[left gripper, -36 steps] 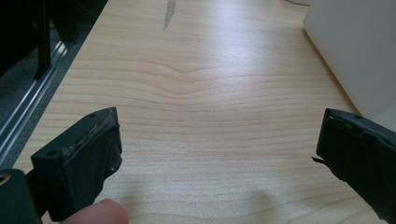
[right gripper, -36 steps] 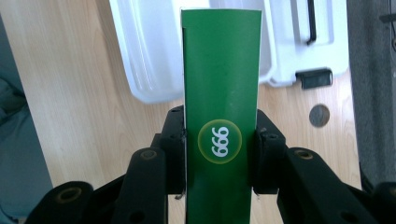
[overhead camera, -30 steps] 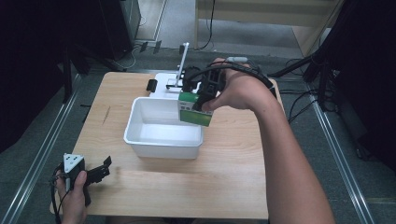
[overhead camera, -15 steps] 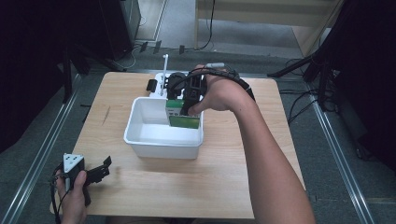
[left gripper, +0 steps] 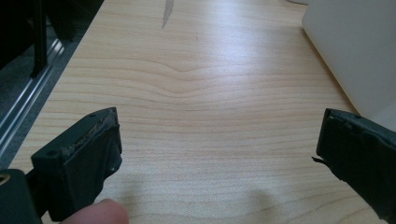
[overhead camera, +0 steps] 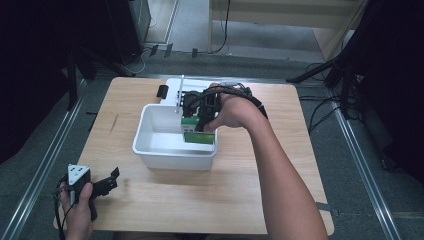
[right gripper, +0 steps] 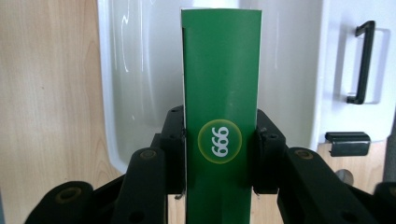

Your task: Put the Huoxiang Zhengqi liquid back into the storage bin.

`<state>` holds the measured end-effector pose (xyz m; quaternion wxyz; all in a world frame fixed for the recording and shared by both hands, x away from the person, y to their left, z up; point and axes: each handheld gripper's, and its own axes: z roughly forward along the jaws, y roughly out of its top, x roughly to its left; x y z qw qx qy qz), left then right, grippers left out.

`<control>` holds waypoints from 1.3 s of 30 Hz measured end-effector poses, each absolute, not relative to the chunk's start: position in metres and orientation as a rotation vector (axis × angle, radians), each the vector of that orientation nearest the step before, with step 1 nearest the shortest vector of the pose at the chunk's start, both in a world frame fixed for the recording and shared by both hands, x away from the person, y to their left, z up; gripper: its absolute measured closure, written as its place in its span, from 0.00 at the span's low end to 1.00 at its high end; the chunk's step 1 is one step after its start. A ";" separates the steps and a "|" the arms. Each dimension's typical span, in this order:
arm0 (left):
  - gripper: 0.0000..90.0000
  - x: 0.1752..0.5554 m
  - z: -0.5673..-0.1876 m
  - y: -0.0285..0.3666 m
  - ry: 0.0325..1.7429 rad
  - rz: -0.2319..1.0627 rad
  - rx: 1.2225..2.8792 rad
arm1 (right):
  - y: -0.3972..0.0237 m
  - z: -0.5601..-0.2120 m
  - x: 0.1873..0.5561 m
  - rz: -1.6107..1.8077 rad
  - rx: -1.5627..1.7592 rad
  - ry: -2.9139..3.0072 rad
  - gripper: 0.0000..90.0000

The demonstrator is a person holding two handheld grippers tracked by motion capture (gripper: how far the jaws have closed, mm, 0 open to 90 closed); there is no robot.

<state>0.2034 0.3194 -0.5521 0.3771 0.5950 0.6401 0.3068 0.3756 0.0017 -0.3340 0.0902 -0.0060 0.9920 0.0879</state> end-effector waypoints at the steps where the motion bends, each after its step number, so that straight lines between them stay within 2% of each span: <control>1: 0.01 0.203 -0.552 0.319 1.637 0.784 1.522 | 0.002 -0.337 0.377 0.263 -0.026 2.954 0.72; 11: 0.01 0.204 -0.552 0.320 1.636 0.782 1.520 | 0.003 -0.365 0.383 0.260 -0.005 2.972 0.72; 31: 0.01 0.204 -0.552 0.320 1.636 0.776 1.519 | 0.006 -0.396 0.391 0.254 0.021 3.013 0.72; 36: 0.01 0.204 -0.552 0.320 1.637 0.777 1.520 | 0.005 -0.395 0.392 0.276 0.054 3.007 0.66; 37: 0.01 0.204 -0.552 0.320 1.636 0.776 1.518 | 0.003 -0.391 0.393 0.310 0.110 2.994 0.58; 39: 0.01 0.204 -0.552 0.320 1.636 0.776 1.518 | 0.001 -0.385 0.394 0.357 0.180 2.989 0.53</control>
